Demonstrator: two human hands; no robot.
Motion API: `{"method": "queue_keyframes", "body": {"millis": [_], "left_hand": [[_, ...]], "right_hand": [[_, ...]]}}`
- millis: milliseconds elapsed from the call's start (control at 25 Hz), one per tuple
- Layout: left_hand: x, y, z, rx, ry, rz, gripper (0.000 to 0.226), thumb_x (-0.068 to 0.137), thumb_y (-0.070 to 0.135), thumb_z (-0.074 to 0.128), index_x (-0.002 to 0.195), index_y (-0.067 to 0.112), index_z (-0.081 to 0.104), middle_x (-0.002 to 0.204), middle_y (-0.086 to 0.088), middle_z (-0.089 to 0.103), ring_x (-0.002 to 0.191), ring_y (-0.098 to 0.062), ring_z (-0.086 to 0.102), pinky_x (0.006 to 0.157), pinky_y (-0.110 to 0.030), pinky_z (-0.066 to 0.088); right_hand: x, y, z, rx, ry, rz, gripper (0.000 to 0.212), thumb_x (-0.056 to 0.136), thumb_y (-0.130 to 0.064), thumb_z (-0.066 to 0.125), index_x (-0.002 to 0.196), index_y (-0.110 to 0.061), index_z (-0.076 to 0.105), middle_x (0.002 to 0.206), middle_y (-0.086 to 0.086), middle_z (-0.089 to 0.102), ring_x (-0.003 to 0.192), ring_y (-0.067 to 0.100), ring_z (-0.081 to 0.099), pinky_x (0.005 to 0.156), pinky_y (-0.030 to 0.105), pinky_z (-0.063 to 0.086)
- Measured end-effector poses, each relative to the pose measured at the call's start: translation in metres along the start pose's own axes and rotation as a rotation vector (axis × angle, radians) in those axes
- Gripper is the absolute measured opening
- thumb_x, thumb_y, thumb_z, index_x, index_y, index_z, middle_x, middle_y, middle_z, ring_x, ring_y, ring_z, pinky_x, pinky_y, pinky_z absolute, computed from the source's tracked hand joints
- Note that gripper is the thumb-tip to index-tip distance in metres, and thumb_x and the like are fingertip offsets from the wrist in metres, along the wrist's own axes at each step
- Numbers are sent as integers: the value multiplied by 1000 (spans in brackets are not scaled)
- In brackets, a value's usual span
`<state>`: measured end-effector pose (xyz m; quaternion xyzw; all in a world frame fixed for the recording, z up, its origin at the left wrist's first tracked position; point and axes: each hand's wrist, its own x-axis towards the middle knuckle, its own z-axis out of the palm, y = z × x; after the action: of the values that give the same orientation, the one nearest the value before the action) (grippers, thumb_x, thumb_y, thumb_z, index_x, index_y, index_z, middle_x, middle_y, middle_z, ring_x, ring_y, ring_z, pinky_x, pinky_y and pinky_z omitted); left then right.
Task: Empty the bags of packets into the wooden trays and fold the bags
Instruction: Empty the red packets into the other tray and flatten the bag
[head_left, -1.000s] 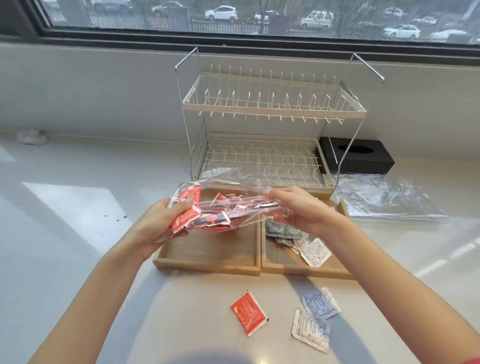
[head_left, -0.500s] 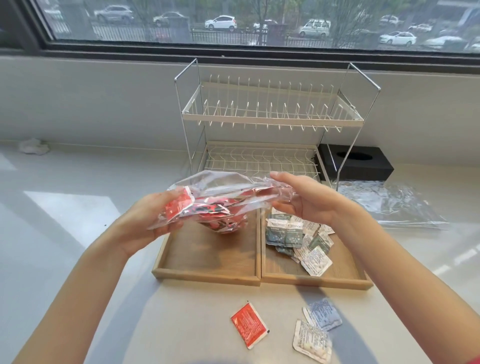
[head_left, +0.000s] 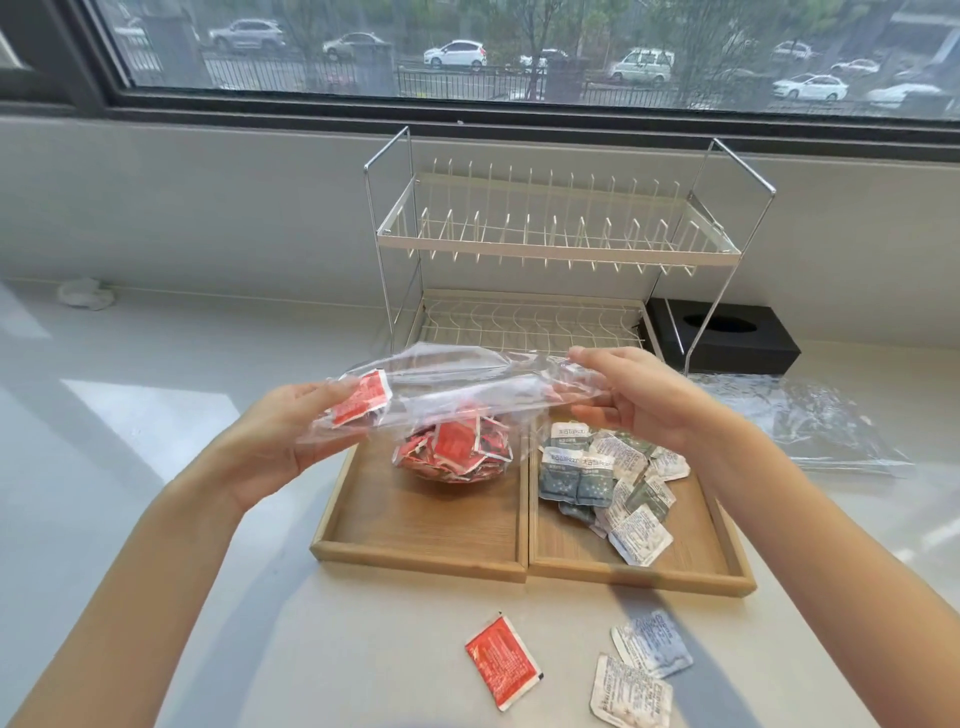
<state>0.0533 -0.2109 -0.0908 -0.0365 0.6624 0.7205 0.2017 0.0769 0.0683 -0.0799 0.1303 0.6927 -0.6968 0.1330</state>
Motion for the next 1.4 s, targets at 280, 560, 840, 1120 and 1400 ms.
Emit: {"method": "queue_keyframes", "body": {"millis": [280, 560, 840, 1120, 1400], "left_hand": [[-4, 8, -8, 131, 39, 1, 40, 88, 10, 50, 127, 3, 43, 94, -9, 68, 63, -8, 70, 50, -11, 52], [-5, 25, -9, 359, 167, 158, 30, 87, 23, 53, 116, 17, 50, 38, 0, 59, 29, -5, 46, 33, -11, 38], [1, 43, -10, 54, 137, 278, 14, 90, 15, 47, 91, 21, 60, 51, 13, 65, 48, 2, 59, 50, -9, 50], [2, 72, -6, -3, 148, 452, 15, 88, 9, 49, 86, 19, 60, 52, 14, 64, 49, 1, 58, 59, -7, 50], [-2, 92, -8, -4, 180, 569, 16, 83, 10, 56, 76, 19, 68, 65, 12, 72, 52, 1, 59, 59, -8, 50]], "right_hand": [[-10, -11, -3, -194, -6, -44, 26, 95, -14, 42, 120, -14, 52, 74, 4, 74, 55, 7, 68, 46, 15, 53], [-9, -19, -7, -271, 71, -192, 21, 91, -20, 52, 110, -13, 59, 43, -7, 59, 37, 1, 50, 39, 11, 43], [-6, -39, -8, -68, 100, -267, 19, 95, -13, 41, 95, -17, 60, 52, -7, 67, 47, 2, 62, 45, 11, 49], [-8, -71, -11, 12, 165, -444, 11, 91, -13, 51, 87, -18, 60, 54, -6, 69, 46, 1, 62, 43, 10, 47], [-16, -90, -11, 2, 171, -599, 15, 92, -14, 48, 89, -18, 61, 60, -7, 72, 59, 2, 68, 48, 9, 49]]}}
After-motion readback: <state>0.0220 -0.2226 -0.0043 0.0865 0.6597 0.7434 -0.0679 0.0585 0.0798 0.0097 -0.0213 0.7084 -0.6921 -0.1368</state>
